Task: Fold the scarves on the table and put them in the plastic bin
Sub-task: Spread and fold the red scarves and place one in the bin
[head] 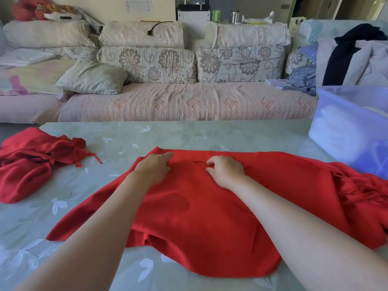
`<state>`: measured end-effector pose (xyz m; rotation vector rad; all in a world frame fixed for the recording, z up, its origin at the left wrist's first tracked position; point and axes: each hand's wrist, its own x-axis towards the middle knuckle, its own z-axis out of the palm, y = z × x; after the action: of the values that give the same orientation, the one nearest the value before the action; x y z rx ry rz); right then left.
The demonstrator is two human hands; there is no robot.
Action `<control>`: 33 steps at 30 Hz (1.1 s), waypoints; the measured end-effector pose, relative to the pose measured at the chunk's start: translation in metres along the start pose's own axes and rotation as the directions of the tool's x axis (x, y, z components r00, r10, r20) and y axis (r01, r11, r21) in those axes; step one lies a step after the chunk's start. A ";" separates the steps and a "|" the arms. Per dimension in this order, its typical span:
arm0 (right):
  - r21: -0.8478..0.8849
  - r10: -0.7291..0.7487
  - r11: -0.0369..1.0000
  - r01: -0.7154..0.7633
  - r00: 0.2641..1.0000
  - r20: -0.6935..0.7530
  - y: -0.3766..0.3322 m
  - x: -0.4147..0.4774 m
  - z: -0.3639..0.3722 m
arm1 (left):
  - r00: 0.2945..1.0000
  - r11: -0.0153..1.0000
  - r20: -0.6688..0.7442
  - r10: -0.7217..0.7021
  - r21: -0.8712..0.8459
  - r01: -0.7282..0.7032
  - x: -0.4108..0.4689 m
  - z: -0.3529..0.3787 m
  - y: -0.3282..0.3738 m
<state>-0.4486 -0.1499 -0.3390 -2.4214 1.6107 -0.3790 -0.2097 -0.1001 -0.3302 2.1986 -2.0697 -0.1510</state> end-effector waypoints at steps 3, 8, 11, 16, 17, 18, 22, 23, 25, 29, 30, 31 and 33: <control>0.044 0.001 0.999 0.001 0.999 -0.033 0.002 0.006 -0.004 | 0.999 0.997 -0.042 0.012 0.075 -0.009 0.001 -0.005 0.005; 0.273 0.006 0.962 0.016 0.997 -0.079 0.018 0.008 -0.007 | 0.978 0.978 -0.135 0.159 0.156 -0.137 -0.005 -0.012 0.014; 0.230 -0.038 0.973 0.021 0.997 0.067 0.021 0.001 -0.008 | 0.950 0.964 -0.171 0.261 0.094 -0.248 -0.012 -0.006 0.010; 0.085 -0.012 0.996 0.014 1.000 -0.026 0.021 -0.001 -0.014 | 0.931 0.940 -0.193 0.311 -0.086 -0.331 -0.019 -0.015 0.014; 0.133 -0.001 0.991 0.006 0.999 -0.041 0.023 0.000 -0.016 | 0.944 0.947 -0.186 0.273 -0.121 -0.298 -0.020 -0.019 0.017; 0.223 0.016 0.975 -0.003 0.998 -0.054 0.025 0.001 -0.019 | 0.953 0.952 -0.195 0.233 -0.153 -0.264 -0.021 -0.024 0.020; 0.485 0.151 0.872 -0.056 0.976 -0.159 0.049 0.009 -0.034 | 0.949 0.979 -0.282 0.139 -0.109 -0.175 -0.014 -0.028 0.021; 0.500 0.180 0.864 -0.059 0.963 -0.198 0.058 0.010 -0.037 | 0.943 0.983 -0.303 0.136 -0.076 -0.166 -0.011 -0.026 0.022; 0.513 0.228 0.857 -0.049 0.929 -0.291 0.076 0.010 -0.043 | 0.918 0.985 -0.366 0.155 -0.011 -0.170 -0.002 -0.022 0.023; 0.494 0.287 0.869 -0.022 0.836 -0.467 0.100 0.009 -0.053 | 0.866 0.990 -0.484 0.127 0.114 -0.081 0.029 -0.022 0.034; 0.469 0.274 0.883 -0.014 0.827 -0.491 0.102 0.009 -0.054 | 0.868 0.988 -0.485 0.105 0.148 -0.037 0.037 -0.022 0.039; 0.441 0.257 0.897 -0.013 0.827 -0.500 0.105 0.011 -0.053 | 0.873 0.984 -0.481 0.082 0.178 0.005 0.045 -0.020 0.043; 0.381 0.238 0.924 -0.041 0.840 -0.487 0.109 0.015 -0.045 | 0.896 0.976 -0.443 0.025 0.204 0.074 0.056 -0.012 0.051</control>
<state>-0.5530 -0.2070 -0.3287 -1.9999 1.7089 -1.2835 -0.2550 -0.1589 -0.3098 2.1142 -1.8676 0.5514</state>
